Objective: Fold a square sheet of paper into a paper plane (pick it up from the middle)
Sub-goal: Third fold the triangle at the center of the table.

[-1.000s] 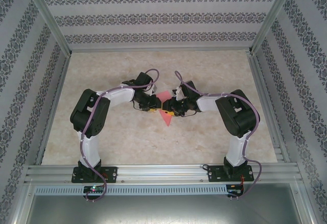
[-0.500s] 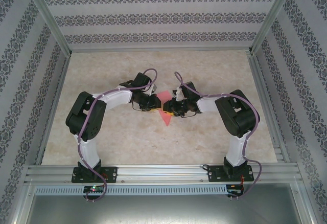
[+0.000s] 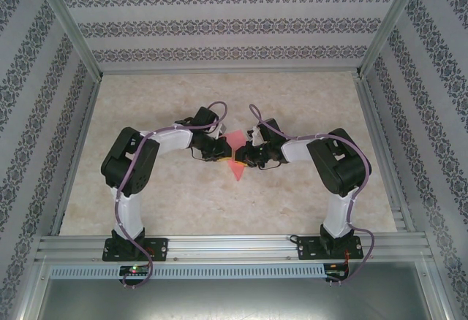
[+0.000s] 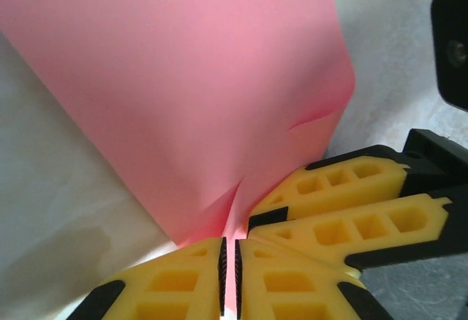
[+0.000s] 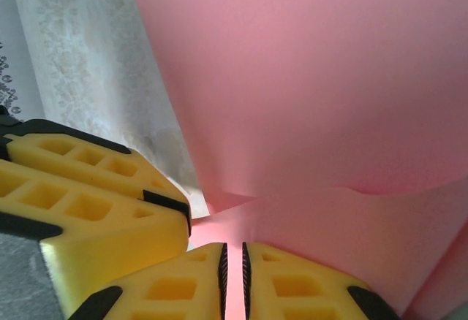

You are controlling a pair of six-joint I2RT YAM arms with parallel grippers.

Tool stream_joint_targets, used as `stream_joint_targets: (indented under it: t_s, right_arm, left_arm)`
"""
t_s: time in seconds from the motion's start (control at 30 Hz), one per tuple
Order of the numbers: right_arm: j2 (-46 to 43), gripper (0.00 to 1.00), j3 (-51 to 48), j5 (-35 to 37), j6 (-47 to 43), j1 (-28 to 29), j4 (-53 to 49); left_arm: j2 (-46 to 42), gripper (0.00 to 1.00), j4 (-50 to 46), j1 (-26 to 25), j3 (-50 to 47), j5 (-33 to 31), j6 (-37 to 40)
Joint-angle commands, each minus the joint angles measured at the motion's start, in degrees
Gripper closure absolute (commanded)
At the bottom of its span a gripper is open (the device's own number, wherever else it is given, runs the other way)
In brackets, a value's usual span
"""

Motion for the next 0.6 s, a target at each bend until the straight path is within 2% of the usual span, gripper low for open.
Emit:
stream_joint_targets:
  t_s: [0.0,0.3,0.43,0.57]
  right_arm:
    - [1.7,0.83,-1.6,1.4,-0.6,0.8,-3.4]
    - [1.6,0.84,-1.7,1.4,-0.7,0.7,-3.4]
    - [1.4,0.84,-1.7,1.6,-0.7,0.7,-3.5]
    - [0.9,0.84,-1.9,2.0,-1.0,0.7,-3.8]
  left_arm:
    - [1.3,0.84,0.9,-0.4,0.0,1.1,0.9]
    - [3.0,0.84,-0.4,-0.4,1.2,0.9,2.5]
    - [3.8,0.77,-0.9,-0.4,2.2,0.8,2.9]
    - [4.3,0.75,-2.2,-0.3,4.1,0.4,3.7]
